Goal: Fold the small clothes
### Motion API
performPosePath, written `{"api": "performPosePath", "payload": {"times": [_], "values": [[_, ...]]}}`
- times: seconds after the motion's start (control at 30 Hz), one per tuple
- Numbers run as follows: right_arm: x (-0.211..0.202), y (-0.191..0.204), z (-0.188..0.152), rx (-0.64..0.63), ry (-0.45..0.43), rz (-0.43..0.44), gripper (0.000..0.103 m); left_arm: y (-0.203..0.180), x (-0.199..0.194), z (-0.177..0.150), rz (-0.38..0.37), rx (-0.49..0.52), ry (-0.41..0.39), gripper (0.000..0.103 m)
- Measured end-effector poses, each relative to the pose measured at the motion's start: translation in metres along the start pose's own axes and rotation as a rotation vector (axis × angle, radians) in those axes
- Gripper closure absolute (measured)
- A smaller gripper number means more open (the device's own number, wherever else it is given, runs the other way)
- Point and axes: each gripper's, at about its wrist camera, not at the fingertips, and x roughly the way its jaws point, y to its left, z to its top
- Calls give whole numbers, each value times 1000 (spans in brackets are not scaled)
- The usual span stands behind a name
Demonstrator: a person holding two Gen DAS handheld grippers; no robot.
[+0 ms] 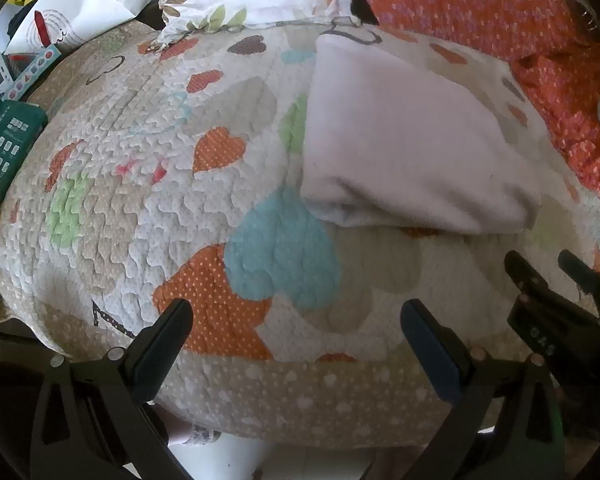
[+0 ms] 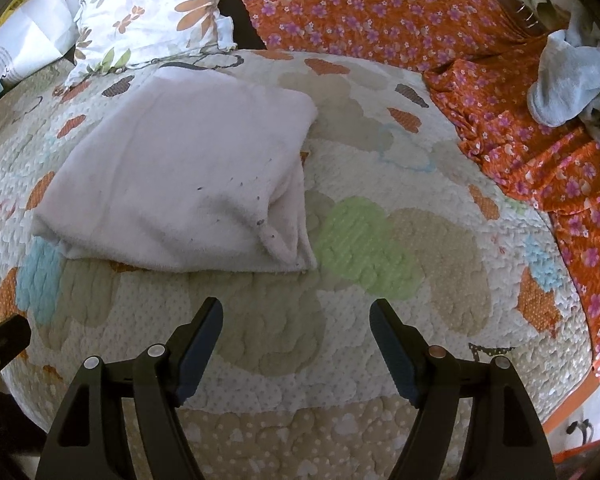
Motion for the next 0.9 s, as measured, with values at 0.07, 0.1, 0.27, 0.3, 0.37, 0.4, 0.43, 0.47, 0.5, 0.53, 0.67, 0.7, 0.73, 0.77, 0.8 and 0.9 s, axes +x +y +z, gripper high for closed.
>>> {"api": "performPosePath", "payload": {"times": [0.07, 0.1, 0.27, 0.3, 0.37, 0.4, 0.43, 0.47, 0.5, 0.53, 0.67, 0.7, 0.73, 0.77, 0.8, 0.9], "values": [[0, -1, 0, 3, 2, 2, 22, -2, 1, 0, 12, 11, 3, 0], [0, -1, 0, 4, 3, 2, 22, -2, 1, -1, 13, 13, 3, 0], [2, -1, 0, 9, 13, 0, 22, -2, 1, -2, 11, 11, 5, 0], [2, -1, 0, 8, 14, 0, 22, -2, 1, -2, 12, 10, 5, 0], [2, -1, 0, 8, 16, 0, 22, -1, 1, -2, 11, 7, 5, 0], [3, -1, 0, 7, 16, 0, 22, -1, 1, -2, 11, 7, 5, 0], [3, -1, -1, 6, 17, -1, 21, -1, 1, -2, 11, 7, 6, 0], [3, -1, 0, 6, 18, -1, 21, -1, 1, -2, 12, 7, 7, 0], [3, -1, -1, 6, 19, 0, 21, -1, 1, -2, 13, 8, 7, 0], [3, 0, -1, 6, 20, 0, 21, -1, 2, -2, 15, 8, 9, 0], [5, 0, -1, 6, 32, -7, 21, 0, 4, -3, 14, 1, 20, 0], [6, 0, -1, 6, 37, -11, 21, 1, 5, -3, 15, -1, 23, 0], [6, 0, -2, 8, 42, -16, 21, 1, 6, -3, 15, -3, 27, 0], [7, 0, -2, 10, 49, -22, 21, 1, 6, -4, 16, -4, 29, 0], [8, -1, -2, 12, 55, -26, 21, 1, 7, -4, 15, -5, 29, 0], [10, -3, -3, 17, 71, -43, 21, 1, 7, -4, 17, -2, 29, 0]]}}
